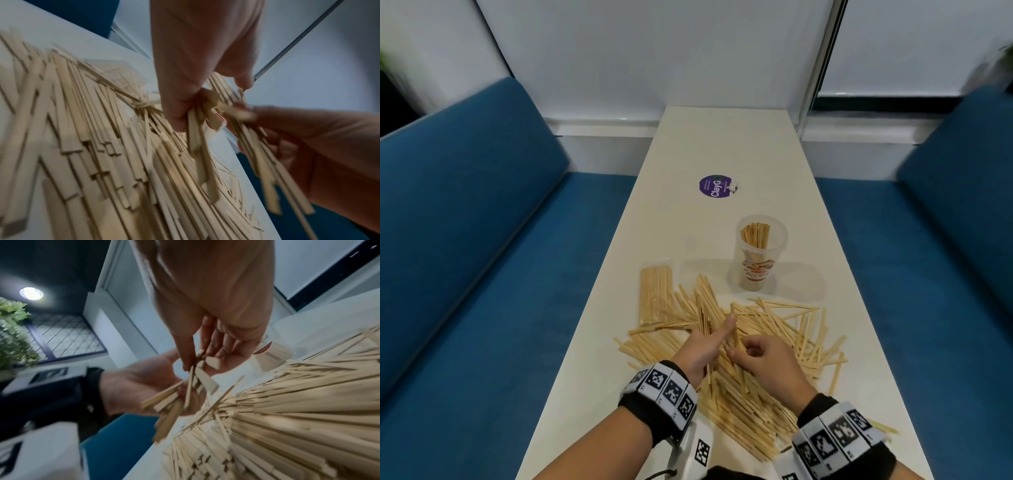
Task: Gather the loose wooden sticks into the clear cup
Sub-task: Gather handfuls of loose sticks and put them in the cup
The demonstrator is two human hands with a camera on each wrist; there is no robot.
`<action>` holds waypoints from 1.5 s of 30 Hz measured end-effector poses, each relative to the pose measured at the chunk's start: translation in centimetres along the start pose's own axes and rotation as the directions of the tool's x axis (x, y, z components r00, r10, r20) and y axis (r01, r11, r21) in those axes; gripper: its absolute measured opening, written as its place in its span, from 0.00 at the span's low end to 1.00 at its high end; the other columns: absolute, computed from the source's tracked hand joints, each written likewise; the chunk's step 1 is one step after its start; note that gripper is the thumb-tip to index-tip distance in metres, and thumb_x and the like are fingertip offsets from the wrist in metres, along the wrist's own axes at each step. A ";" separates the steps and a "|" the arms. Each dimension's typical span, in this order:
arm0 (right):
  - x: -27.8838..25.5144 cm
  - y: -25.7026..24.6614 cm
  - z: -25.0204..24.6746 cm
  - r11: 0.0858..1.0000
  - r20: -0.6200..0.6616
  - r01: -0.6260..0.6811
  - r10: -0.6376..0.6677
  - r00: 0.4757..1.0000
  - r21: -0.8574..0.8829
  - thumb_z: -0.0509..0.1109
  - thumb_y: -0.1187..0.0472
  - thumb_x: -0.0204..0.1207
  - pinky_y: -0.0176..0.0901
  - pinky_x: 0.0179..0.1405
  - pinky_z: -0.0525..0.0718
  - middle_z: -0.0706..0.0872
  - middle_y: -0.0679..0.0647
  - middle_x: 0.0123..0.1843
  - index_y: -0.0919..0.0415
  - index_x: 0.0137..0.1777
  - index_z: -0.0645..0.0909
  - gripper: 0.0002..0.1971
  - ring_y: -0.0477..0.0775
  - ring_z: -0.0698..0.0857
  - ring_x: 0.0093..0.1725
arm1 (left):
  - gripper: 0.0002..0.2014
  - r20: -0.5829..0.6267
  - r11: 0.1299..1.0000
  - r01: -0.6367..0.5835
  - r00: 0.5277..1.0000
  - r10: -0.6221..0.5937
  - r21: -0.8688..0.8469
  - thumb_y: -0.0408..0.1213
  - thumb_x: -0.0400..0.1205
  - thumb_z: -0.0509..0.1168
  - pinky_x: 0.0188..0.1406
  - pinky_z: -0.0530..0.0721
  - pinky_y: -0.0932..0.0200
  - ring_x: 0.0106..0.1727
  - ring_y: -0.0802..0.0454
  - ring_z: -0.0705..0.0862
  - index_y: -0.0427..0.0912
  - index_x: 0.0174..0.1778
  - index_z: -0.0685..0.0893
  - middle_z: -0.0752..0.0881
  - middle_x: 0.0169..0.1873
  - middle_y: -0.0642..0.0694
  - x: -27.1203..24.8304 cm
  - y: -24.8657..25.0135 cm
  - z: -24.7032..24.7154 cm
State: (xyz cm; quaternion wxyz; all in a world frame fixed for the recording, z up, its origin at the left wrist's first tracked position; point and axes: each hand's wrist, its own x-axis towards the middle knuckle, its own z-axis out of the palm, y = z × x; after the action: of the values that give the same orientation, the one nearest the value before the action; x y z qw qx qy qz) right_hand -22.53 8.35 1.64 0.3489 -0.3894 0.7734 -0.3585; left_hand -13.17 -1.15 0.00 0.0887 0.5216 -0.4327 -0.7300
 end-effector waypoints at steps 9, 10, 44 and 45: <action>-0.3 -1.6 1.7 0.996 -0.023 0.071 -0.072 0.997 -0.044 0.65 0.64 0.80 0.26 0.27 0.75 0.81 0.44 0.29 0.50 0.31 0.76 0.16 0.37 0.80 0.26 | 0.52 -0.034 0.996 -0.092 0.995 0.092 0.004 0.60 0.72 0.70 0.65 0.77 0.52 0.69 0.43 0.76 0.34 0.80 0.51 0.72 0.72 0.35 -0.4 0.8 0.7; -0.4 -1.5 1.7 0.995 -0.023 0.073 -0.075 0.997 -0.065 0.65 0.64 0.80 0.28 0.28 0.77 0.82 0.45 0.30 0.51 0.32 0.78 0.14 0.39 0.80 0.28 | 0.49 -0.041 0.993 -0.114 0.992 0.116 0.038 0.58 0.74 0.69 0.63 0.76 0.54 0.67 0.45 0.76 0.33 0.80 0.52 0.73 0.71 0.37 -0.4 0.7 0.7; 3.5 -0.4 -5.5 0.445 -0.101 -0.018 0.242 0.965 0.895 0.58 0.62 0.83 0.39 0.30 0.72 0.74 0.55 0.30 0.64 0.39 0.76 0.12 0.49 0.72 0.29 | 0.23 0.225 0.979 -0.175 0.955 0.194 -0.104 0.51 0.75 0.66 0.23 0.71 0.65 0.21 0.57 0.68 0.33 0.53 0.76 0.68 0.20 0.52 -1.9 2.9 -0.7; 3.3 -0.9 -5.6 0.433 -0.065 -0.037 0.217 0.974 0.900 0.58 0.62 0.83 0.39 0.28 0.70 0.72 0.54 0.29 0.63 0.36 0.74 0.13 0.49 0.71 0.27 | 0.29 0.194 0.978 -0.166 0.963 0.188 -0.125 0.51 0.76 0.67 0.23 0.71 0.64 0.21 0.57 0.68 0.30 0.62 0.73 0.68 0.20 0.52 -1.6 3.0 -0.7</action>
State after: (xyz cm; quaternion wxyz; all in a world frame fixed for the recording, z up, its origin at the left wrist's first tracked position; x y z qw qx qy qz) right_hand -28.29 6.72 4.26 0.4598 -0.0552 0.5217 -0.7165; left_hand -12.81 -2.45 3.16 0.1365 0.3973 -0.4446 -0.7911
